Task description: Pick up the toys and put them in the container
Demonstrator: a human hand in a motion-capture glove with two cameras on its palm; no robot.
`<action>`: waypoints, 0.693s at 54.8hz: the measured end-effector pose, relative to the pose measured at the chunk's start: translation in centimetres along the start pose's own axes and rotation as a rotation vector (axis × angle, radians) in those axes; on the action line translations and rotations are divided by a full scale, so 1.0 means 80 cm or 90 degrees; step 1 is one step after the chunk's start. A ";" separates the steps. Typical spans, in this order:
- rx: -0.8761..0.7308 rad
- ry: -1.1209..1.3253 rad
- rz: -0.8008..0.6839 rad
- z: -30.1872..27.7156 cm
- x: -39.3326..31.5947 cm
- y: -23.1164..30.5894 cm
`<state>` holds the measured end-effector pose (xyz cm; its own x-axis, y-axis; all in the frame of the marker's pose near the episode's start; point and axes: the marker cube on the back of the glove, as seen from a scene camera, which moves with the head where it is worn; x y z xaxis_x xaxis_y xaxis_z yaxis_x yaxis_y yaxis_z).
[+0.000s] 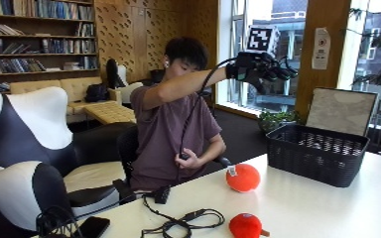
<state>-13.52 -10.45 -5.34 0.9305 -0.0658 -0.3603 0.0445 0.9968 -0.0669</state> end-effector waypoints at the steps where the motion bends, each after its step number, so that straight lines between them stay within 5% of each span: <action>1: -0.002 -0.004 0.005 0.004 0.004 0.001; 18: -0.050 -0.048 0.002 0.210 0.030 -0.007; 29: -0.213 -0.049 -0.179 0.413 -0.061 0.028; 38: -0.150 -0.128 -0.178 0.447 -0.056 0.014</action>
<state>-4.60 -7.42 29.48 0.9480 -0.2984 -0.1107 0.2425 0.9025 -0.3560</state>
